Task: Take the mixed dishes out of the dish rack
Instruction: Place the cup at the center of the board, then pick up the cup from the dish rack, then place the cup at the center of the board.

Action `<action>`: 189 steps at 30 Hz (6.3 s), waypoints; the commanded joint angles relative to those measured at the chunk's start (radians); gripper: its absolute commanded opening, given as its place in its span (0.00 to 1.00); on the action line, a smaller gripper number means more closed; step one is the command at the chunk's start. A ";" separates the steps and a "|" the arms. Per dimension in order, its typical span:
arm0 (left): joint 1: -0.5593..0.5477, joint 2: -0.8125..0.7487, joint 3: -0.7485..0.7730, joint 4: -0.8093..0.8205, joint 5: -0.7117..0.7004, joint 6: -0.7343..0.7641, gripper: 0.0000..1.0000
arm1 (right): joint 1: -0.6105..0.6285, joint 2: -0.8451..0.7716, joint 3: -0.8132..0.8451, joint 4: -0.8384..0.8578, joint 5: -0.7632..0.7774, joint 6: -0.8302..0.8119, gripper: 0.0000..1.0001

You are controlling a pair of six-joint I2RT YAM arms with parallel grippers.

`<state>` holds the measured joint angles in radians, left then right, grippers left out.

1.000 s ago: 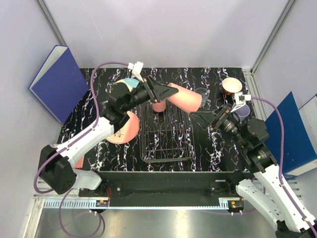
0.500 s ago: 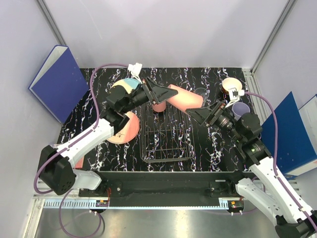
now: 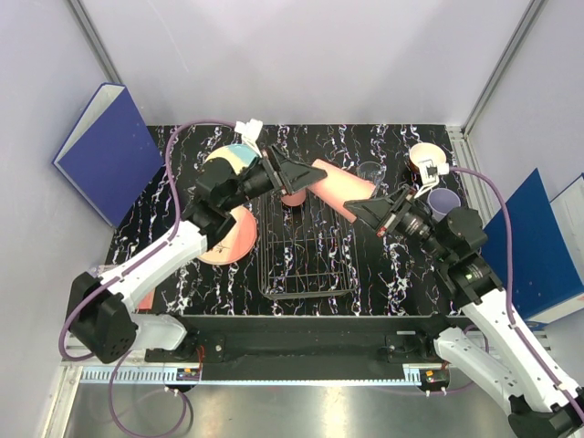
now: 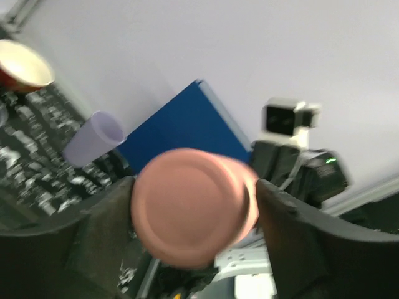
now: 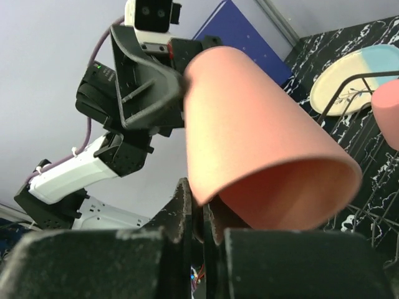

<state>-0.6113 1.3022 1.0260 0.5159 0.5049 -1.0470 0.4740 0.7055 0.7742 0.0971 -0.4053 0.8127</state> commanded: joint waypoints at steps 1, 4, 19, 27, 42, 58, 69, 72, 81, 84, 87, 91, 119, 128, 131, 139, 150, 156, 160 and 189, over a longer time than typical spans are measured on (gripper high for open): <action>0.005 -0.107 0.075 -0.213 -0.057 0.241 0.87 | -0.008 -0.012 0.128 -0.253 0.170 -0.082 0.00; 0.021 -0.180 0.079 -0.450 -0.304 0.350 0.99 | -0.008 0.002 0.262 -0.508 0.328 -0.138 0.00; 0.039 -0.544 -0.086 -0.800 -0.586 0.387 0.99 | -0.008 0.339 0.761 -1.499 0.988 0.106 0.00; 0.039 -0.607 -0.165 -0.807 -0.557 0.352 0.99 | -0.008 0.371 0.660 -1.594 0.941 0.157 0.00; 0.039 -0.616 -0.228 -0.795 -0.456 0.283 0.99 | -0.061 0.595 0.456 -1.427 0.860 0.145 0.00; 0.039 -0.620 -0.253 -0.806 -0.454 0.281 0.99 | -0.311 0.707 0.373 -1.163 0.582 0.002 0.00; 0.039 -0.584 -0.250 -0.803 -0.467 0.292 0.99 | -0.394 0.844 0.405 -1.088 0.540 -0.067 0.00; 0.039 -0.564 -0.244 -0.803 -0.463 0.292 0.99 | -0.402 0.853 0.413 -1.087 0.543 -0.079 0.04; 0.039 -0.521 -0.230 -0.794 -0.433 0.312 0.99 | -0.402 0.711 0.425 -1.106 0.580 -0.093 0.18; 0.036 -0.515 -0.228 -0.786 -0.433 0.314 0.99 | -0.402 0.652 0.456 -1.132 0.576 -0.093 0.23; 0.038 -0.508 -0.225 -0.781 -0.425 0.315 0.99 | -0.402 0.609 0.491 -1.166 0.568 -0.095 0.28; 0.036 -0.504 -0.222 -0.783 -0.419 0.318 0.99 | -0.402 0.582 0.516 -1.200 0.566 -0.104 0.34; 0.016 0.469 0.543 -0.873 -0.683 0.731 0.99 | -0.158 0.173 0.350 -0.651 0.085 -0.271 1.00; 0.016 0.612 0.598 -0.873 -0.680 0.717 0.99 | -0.156 0.199 0.264 -0.564 0.045 -0.259 1.00; 0.016 0.666 0.638 -0.875 -0.683 0.734 0.99 | -0.156 0.204 0.249 -0.547 0.037 -0.251 1.00; 0.018 0.715 0.668 -0.895 -0.697 0.739 0.65 | -0.155 0.201 0.226 -0.540 0.043 -0.247 1.00; 0.024 0.525 0.528 -0.884 -0.752 0.737 0.40 | -0.155 0.170 0.220 -0.540 0.062 -0.250 1.00; 0.041 0.218 0.376 -0.800 -0.634 0.670 0.23 | -0.153 0.143 0.228 -0.579 0.193 -0.225 0.95; 0.062 -0.007 0.228 -0.656 -0.436 0.549 0.00 | -0.155 0.011 0.101 -0.388 0.246 -0.098 0.84; 0.054 -0.150 -0.113 0.050 0.103 0.062 0.00 | -0.061 0.133 0.006 0.217 -0.221 0.175 0.90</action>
<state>-0.5495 1.1564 0.9215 0.4801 0.5785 -0.9703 0.3859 0.7879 0.7155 0.2214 -0.6147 0.9920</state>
